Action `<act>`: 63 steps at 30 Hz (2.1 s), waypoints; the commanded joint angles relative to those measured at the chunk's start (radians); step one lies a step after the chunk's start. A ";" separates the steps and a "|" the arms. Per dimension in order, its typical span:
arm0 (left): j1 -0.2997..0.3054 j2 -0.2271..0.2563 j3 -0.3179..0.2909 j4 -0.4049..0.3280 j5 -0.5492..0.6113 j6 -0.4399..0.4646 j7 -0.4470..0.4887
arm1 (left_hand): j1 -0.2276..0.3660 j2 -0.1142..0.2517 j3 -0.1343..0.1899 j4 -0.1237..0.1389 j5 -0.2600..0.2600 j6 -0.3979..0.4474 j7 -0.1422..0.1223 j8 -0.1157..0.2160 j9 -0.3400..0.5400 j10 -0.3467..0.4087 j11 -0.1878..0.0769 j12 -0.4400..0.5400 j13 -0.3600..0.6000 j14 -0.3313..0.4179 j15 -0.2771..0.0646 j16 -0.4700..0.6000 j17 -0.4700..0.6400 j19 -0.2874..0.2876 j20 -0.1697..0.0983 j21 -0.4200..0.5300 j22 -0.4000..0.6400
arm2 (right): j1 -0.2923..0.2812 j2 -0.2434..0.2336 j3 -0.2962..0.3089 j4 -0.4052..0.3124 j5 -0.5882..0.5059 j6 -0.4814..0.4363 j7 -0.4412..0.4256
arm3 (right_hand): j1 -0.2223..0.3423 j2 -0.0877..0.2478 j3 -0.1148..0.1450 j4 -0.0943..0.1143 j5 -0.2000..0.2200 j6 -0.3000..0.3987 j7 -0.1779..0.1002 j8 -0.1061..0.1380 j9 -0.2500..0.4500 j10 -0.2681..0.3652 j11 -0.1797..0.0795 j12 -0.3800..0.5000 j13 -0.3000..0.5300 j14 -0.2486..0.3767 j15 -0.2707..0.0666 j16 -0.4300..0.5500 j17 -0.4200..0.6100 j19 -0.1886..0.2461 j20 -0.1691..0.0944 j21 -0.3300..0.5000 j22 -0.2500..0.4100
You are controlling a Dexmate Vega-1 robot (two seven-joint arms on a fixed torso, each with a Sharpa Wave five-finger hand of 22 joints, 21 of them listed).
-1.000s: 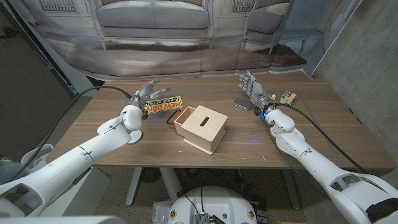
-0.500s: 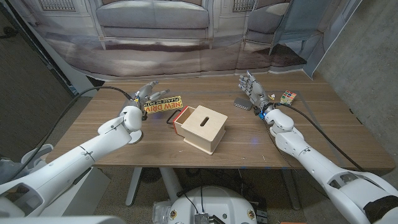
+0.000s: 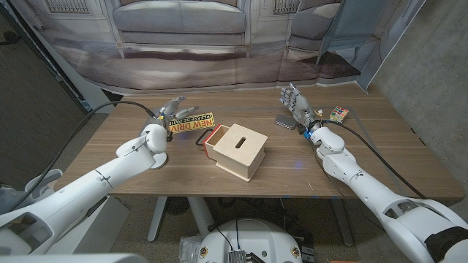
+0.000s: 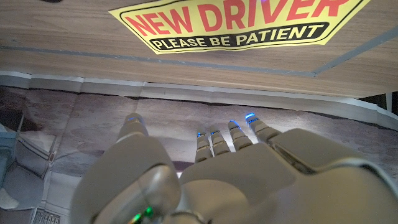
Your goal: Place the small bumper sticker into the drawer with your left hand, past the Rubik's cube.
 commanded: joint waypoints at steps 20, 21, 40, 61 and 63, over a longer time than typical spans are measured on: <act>-0.008 0.005 0.021 -0.034 0.019 0.090 -0.011 | 0.060 -0.008 0.003 -0.033 0.004 0.005 -0.028 -0.003 0.006 -0.010 -0.011 -0.001 0.004 0.019 0.003 0.002 0.004 0.075 0.125 0.020 0.003 | -0.004 -0.002 0.000 0.004 0.006 0.006 0.015 | 0.003 0.014 0.002 -0.005 -0.005 0.009 -0.003 0.000 0.003 0.009 -0.001 -0.004 0.003 0.009 0.003 -0.001 0.002 0.010 0.000 -0.007 0.003; -0.007 0.005 0.021 -0.037 0.020 0.094 -0.010 | 0.062 -0.008 0.003 -0.034 0.004 0.009 -0.032 -0.002 0.006 -0.010 -0.011 -0.001 0.004 0.020 0.003 0.002 0.005 0.082 0.131 0.022 0.003 | -0.005 -0.003 0.000 0.005 0.004 0.007 0.015 | 0.003 0.014 0.002 -0.005 -0.005 0.010 -0.004 0.001 0.003 0.009 -0.002 -0.003 0.003 0.009 0.003 -0.001 0.002 0.010 0.000 -0.008 0.003; -0.017 0.003 0.044 -0.031 0.041 0.114 -0.008 | 0.073 -0.009 0.001 -0.038 0.001 0.035 -0.035 0.005 0.006 0.002 -0.012 0.003 0.004 0.029 -0.007 0.004 0.006 0.086 0.117 0.018 0.004 | -0.016 -0.012 0.003 -0.013 0.006 -0.003 0.008 | 0.004 0.015 0.001 -0.007 -0.005 0.010 -0.008 0.001 0.003 0.012 -0.008 -0.003 0.003 0.012 -0.001 -0.001 0.002 0.014 -0.001 -0.012 0.003; -0.049 -0.030 0.065 0.061 0.034 0.073 -0.015 | 0.081 -0.007 -0.001 -0.041 -0.001 0.050 -0.035 0.007 0.007 0.013 -0.014 0.006 0.005 0.035 -0.014 0.005 0.007 0.087 0.102 0.012 0.004 | 0.011 0.006 -0.011 0.010 -0.007 -0.016 -0.001 | 0.004 0.016 -0.001 -0.008 -0.005 0.010 -0.007 0.000 0.003 0.013 -0.008 -0.003 0.003 0.013 -0.002 -0.001 0.002 0.017 -0.002 -0.016 0.003; -0.053 -0.031 0.068 0.076 0.032 0.052 -0.017 | 0.082 -0.006 -0.001 -0.041 -0.002 0.051 -0.035 0.007 0.007 0.013 -0.014 0.006 0.005 0.036 -0.014 0.005 0.007 0.086 0.099 0.012 0.004 | 0.014 0.007 -0.013 0.015 -0.011 -0.012 0.001 | 0.004 0.016 -0.001 -0.008 -0.005 0.010 -0.007 0.000 0.003 0.013 -0.008 -0.004 0.003 0.014 -0.001 -0.001 0.002 0.017 -0.002 -0.016 0.003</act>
